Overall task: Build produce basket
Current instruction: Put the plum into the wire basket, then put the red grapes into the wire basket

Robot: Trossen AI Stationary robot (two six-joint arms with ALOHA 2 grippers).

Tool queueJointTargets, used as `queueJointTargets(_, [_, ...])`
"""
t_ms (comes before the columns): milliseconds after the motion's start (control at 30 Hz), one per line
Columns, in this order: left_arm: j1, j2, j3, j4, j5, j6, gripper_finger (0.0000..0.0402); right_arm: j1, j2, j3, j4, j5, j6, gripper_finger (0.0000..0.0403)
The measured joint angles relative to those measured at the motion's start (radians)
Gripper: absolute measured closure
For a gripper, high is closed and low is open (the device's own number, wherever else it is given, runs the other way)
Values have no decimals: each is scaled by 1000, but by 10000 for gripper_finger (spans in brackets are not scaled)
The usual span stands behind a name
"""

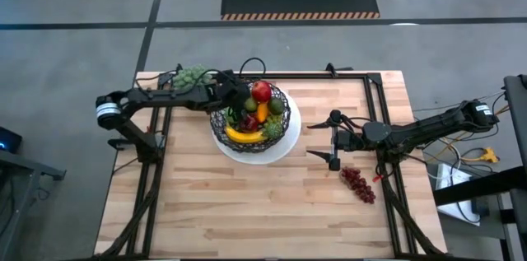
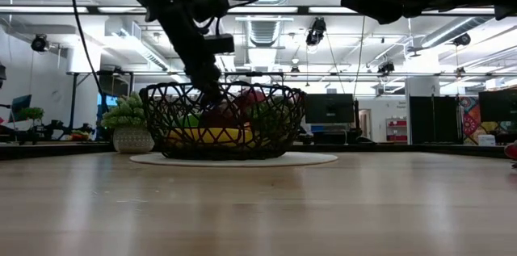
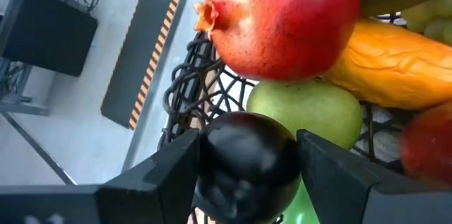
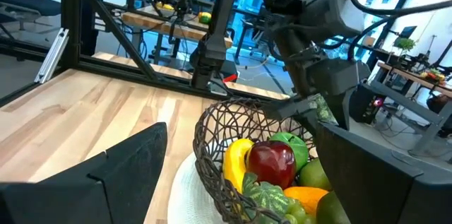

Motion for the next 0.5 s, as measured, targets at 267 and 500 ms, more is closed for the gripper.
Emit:
queueJointTargets(267, [0,1,-1,0,-4,-28,155,0,0,0,-1,0,7,58])
queueJointTargets(500, [0,-5,0,-1,-36,-26,124,0,0,0,-2,0,43,58])
